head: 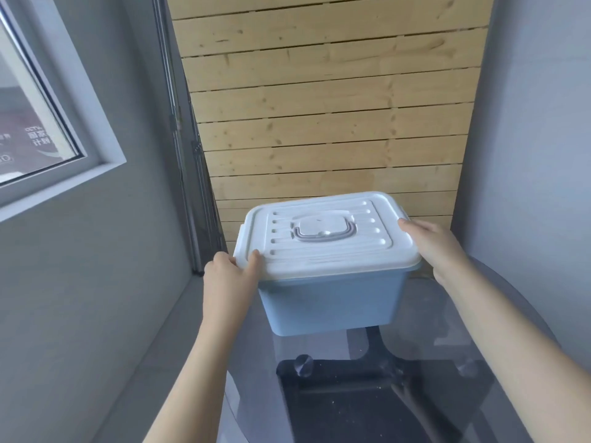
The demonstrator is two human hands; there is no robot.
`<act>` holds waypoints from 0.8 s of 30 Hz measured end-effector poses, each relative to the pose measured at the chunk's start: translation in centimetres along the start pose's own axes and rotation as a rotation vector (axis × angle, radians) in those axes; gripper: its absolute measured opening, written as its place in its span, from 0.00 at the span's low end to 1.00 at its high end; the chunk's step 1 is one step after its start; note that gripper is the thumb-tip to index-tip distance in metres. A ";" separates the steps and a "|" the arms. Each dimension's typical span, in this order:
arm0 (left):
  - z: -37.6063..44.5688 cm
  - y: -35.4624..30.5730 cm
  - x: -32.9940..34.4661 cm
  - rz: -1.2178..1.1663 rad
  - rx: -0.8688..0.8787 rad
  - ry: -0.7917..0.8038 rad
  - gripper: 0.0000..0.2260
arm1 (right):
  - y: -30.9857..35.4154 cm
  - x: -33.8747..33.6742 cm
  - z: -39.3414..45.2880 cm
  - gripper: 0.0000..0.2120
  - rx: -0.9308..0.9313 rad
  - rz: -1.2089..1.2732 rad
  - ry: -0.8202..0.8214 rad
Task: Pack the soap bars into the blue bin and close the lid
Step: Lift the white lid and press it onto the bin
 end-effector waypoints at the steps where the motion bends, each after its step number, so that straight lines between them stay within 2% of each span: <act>1: 0.0 -0.1 -0.1 0.043 0.015 0.010 0.17 | -0.1 0.0 0.1 0.21 0.022 -0.004 0.003; 6: 0.7 0.3 -0.4 0.172 0.078 0.053 0.17 | -0.5 0.0 0.2 0.16 0.076 -0.055 0.034; 10: 0.9 1.0 0.2 0.177 -0.028 0.187 0.23 | -1.0 -0.2 0.7 0.16 0.115 -0.052 0.061; 13: 1.5 1.9 0.7 0.081 -0.125 0.219 0.22 | -1.3 0.2 1.0 0.15 0.157 -0.009 0.093; 19: 2.3 3.6 2.6 -0.316 -0.373 0.345 0.31 | -2.7 0.9 1.3 0.16 0.260 0.106 0.174; 22: 2.5 3.4 3.7 -0.566 -0.459 0.292 0.17 | -3.2 0.8 1.3 0.19 0.311 0.134 0.219; 24: 2.5 3.3 3.9 -0.632 -0.478 0.249 0.10 | -3.3 0.7 1.6 0.19 0.300 0.160 0.205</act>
Point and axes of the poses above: each hand's wrist, its own z-axis towards the middle knuckle, its own x-axis out of the palm, y = z × x, the point moved 5 cm from there along z, towards the middle knuckle, and after that the axes turned 8 degrees about x, right-handed, at the moved point
